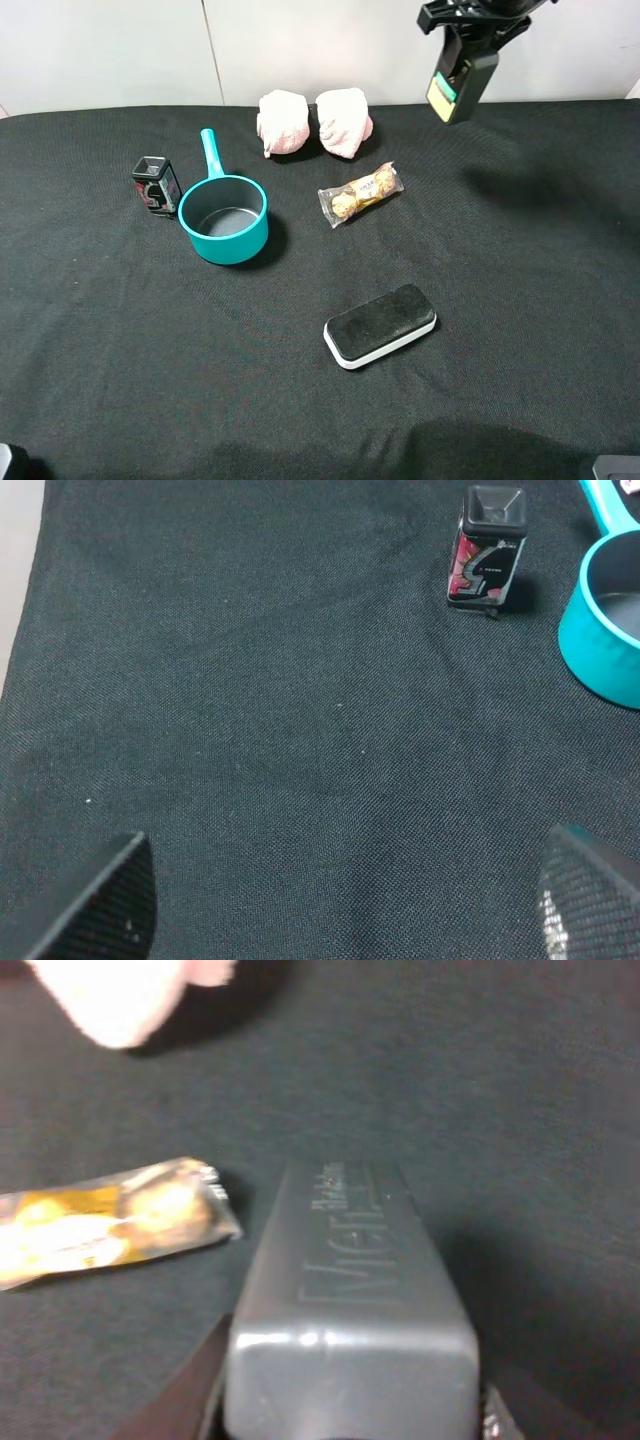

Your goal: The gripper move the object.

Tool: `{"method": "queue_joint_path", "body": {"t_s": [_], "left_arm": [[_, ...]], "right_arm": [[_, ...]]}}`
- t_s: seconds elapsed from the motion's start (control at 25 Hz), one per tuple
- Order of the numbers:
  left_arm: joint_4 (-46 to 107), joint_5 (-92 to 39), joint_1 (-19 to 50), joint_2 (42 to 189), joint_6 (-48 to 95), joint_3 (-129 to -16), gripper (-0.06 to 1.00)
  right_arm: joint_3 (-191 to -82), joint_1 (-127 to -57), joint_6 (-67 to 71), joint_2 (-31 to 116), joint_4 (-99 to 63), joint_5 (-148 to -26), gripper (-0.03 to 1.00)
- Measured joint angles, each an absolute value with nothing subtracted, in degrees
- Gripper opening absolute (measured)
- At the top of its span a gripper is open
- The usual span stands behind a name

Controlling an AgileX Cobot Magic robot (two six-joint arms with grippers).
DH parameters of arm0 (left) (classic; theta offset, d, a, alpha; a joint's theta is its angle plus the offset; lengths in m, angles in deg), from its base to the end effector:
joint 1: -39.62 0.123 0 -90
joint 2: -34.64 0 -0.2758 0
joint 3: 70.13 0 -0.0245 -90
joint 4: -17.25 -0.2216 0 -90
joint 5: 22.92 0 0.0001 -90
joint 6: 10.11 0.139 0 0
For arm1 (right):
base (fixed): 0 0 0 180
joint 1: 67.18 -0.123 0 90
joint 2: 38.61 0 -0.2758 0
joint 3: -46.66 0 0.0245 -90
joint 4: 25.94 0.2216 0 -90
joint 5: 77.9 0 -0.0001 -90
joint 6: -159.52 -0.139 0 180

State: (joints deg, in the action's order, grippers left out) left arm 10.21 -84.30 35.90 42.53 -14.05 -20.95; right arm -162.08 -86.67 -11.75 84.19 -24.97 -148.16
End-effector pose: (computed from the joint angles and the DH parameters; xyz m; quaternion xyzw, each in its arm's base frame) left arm 0.0221 0.0136 0.2364 -0.0040 0.8576 0.0271 0.5137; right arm 0.3854 0.1388 0.2297 -0.2398 0.9612 0.0210 0.1350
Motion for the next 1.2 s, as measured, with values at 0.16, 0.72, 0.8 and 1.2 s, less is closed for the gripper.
{"method": "queue_joint_path", "body": {"t_s": [0.16,0.72,0.8,1.2], "left_arm": [[10.21,-84.3,35.9,42.53,-14.05,-20.95,0.76],[10.21,-84.3,35.9,42.53,-14.05,-20.95,0.76],[10.21,-84.3,35.9,42.53,-14.05,-20.95,0.76],[10.21,-84.3,35.9,42.53,-14.05,-20.95,0.76]], "right_arm": [[-162.08,-90.05,-11.75,84.19,-25.28,-148.2,0.29],[-162.08,-100.22,-12.35,84.19,-25.55,-148.27,0.29],[-162.08,-101.69,-12.65,84.19,-25.63,-148.27,0.29],[-162.08,-111.21,-14.78,84.19,-25.63,-148.27,0.29]]}}
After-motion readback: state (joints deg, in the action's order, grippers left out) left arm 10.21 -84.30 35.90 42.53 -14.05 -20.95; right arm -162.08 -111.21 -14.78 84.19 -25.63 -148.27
